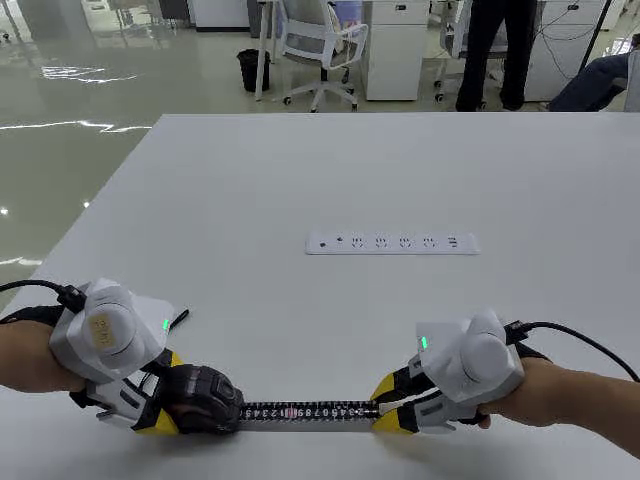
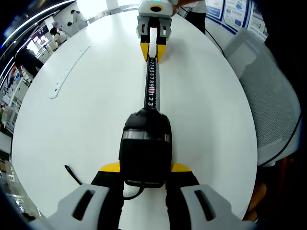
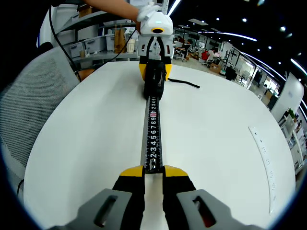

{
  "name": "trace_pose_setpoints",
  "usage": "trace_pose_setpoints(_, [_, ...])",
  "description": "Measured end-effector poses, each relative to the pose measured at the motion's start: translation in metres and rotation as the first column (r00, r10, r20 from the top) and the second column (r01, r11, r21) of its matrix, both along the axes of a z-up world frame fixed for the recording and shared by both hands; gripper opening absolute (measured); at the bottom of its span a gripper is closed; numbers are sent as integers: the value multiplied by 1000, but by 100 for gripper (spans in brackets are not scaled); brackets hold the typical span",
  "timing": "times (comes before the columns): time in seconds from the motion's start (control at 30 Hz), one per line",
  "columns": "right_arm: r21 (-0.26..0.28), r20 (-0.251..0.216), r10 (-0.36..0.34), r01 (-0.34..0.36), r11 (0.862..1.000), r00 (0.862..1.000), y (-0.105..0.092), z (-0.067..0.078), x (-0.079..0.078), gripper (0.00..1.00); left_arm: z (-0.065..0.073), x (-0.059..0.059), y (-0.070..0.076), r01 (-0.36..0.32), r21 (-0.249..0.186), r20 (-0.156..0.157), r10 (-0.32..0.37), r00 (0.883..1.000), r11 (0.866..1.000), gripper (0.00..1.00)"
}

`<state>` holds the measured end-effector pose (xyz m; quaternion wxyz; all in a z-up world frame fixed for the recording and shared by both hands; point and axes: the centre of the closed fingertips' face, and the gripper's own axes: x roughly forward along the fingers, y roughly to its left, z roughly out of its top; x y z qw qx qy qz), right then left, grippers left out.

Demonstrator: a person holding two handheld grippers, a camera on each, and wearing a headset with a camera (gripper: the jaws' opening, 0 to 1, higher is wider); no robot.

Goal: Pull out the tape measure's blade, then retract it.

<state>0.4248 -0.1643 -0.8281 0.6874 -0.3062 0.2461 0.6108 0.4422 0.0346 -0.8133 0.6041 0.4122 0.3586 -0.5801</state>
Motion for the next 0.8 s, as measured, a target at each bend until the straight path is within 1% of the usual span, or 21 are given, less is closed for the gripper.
trace_pose_setpoints(0.8, [-9, 3, -1, 1, 1000, 1000, -10, 0, 0, 12, -1, 1, 0, 4, 3, 0, -4, 1000, 1000, 28])
